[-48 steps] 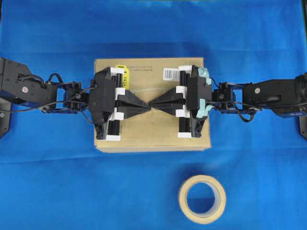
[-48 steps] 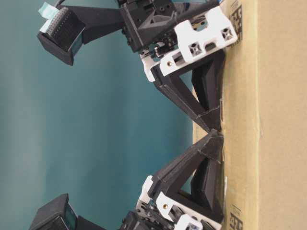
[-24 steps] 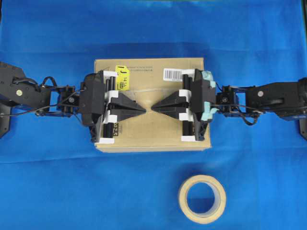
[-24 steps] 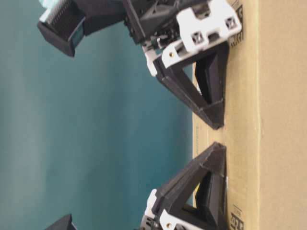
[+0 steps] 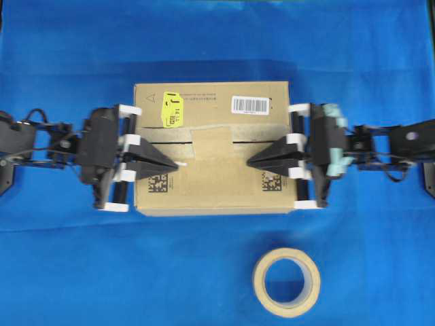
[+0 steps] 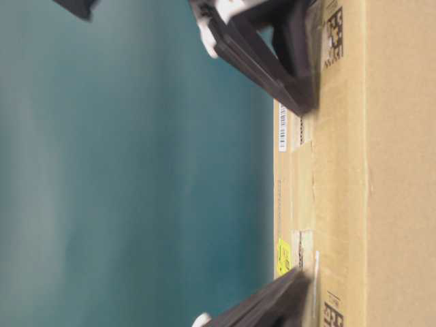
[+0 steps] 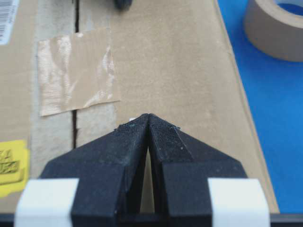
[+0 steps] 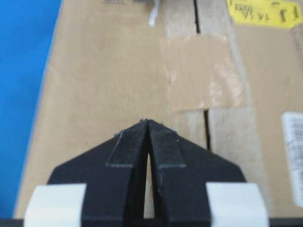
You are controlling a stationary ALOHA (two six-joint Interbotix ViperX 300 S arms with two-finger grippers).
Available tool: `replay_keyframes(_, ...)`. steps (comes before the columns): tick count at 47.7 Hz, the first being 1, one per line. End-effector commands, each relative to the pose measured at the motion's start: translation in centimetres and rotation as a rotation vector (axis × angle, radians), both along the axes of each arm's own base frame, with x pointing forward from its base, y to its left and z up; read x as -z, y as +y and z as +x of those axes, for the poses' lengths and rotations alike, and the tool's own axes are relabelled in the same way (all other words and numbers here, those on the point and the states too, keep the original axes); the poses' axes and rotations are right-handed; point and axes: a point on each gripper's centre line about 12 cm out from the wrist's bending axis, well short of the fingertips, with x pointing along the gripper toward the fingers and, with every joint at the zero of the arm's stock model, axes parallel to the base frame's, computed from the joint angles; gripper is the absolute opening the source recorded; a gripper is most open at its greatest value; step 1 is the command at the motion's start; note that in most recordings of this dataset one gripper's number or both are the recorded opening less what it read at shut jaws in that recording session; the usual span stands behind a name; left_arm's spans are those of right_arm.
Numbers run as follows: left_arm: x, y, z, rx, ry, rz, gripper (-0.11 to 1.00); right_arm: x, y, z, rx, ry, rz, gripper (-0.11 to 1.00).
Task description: Apply tape along the seams of the closed cardboard box to seal it securely.
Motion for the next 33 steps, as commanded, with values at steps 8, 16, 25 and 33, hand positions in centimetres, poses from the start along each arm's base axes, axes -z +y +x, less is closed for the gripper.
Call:
replay_keyframes(8,-4.0,0.3,-3.5,0.001,-0.062,-0.012,0.00,-5.4,0.0,-3.3,-0.015,-0.114,0.012,0.00)
replay_keyframes(16,-5.3,0.8,-6.8,-0.017,-0.127,-0.043,0.00,-7.0,0.0,-6.1,-0.029,-0.133,0.015,0.00)
replay_keyframes(25,-6.6,1.0,-10.2,-0.023,-0.184,-0.084,0.00,-7.7,0.0,-9.4,-0.046,-0.125,0.022,0.00)
replay_keyframes(33,-6.4,1.1,-12.3,-0.022,-0.177,-0.088,0.00,-7.0,-0.1,-12.1,-0.057,-0.105,0.022,0.00)
